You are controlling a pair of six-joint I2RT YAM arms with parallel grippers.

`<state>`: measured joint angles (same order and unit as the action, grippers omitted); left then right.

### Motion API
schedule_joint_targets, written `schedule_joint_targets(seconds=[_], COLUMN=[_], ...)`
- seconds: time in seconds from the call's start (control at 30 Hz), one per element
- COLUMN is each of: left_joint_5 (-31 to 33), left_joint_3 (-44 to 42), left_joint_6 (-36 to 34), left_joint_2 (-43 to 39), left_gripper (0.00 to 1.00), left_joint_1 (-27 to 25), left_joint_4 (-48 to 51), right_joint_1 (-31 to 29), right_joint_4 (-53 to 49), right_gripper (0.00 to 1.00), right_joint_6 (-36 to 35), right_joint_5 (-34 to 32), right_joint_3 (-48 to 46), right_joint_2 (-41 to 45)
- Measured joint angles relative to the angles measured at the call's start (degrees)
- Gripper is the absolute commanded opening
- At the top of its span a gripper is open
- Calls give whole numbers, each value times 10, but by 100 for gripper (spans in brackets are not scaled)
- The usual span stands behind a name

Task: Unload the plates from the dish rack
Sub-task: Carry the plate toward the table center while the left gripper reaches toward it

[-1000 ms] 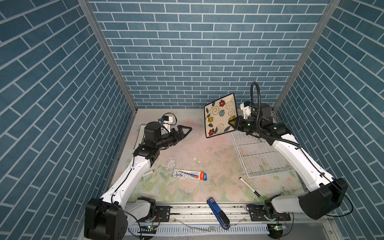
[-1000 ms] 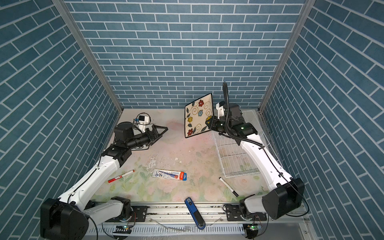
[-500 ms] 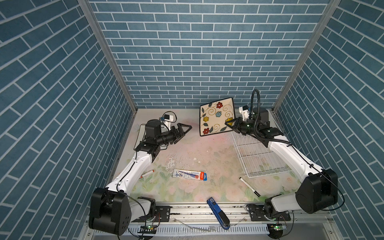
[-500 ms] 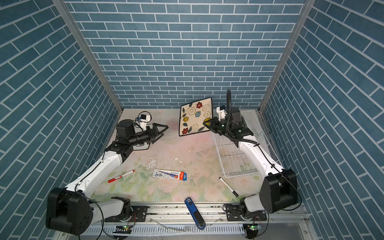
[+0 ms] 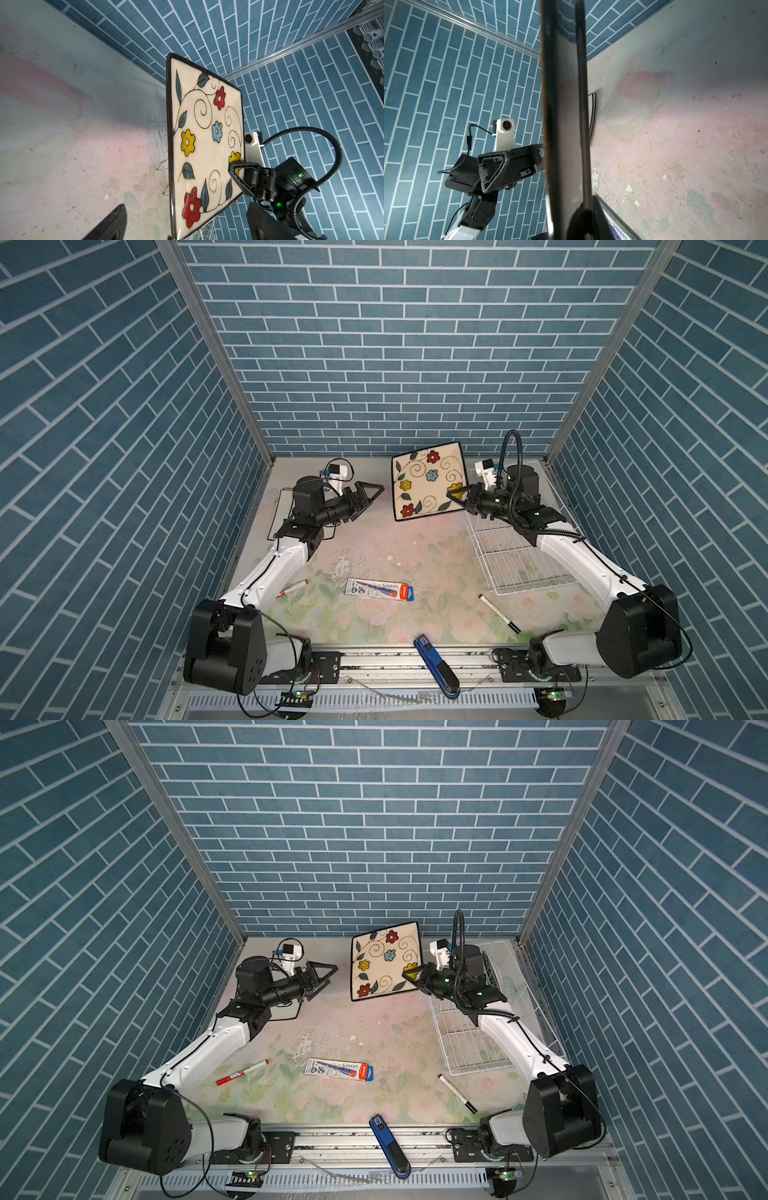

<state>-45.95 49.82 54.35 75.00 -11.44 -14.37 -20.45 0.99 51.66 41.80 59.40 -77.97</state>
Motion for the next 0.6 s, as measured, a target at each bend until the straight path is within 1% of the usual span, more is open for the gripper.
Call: schedule_joint_targets(seconds=[0.3, 0.43, 0.6], left_joint_5=[-24, -36, -53], left_joint_3=[5, 10, 23], left_joint_6=[1, 3, 17], left_joint_2=[42, 45, 58], left_gripper=[87, 81, 81], left_joint_1=[6, 6, 7], left_joint_4=[-29, -41, -70], right_joint_1=[-1, -1, -2], right_joint_4=[87, 112, 143], right_gripper=[0, 0, 0], right_joint_6=[51, 56, 78], right_joint_5=[50, 57, 56], right_joint_3=[-36, -39, -58], right_joint_2=[0, 0, 0])
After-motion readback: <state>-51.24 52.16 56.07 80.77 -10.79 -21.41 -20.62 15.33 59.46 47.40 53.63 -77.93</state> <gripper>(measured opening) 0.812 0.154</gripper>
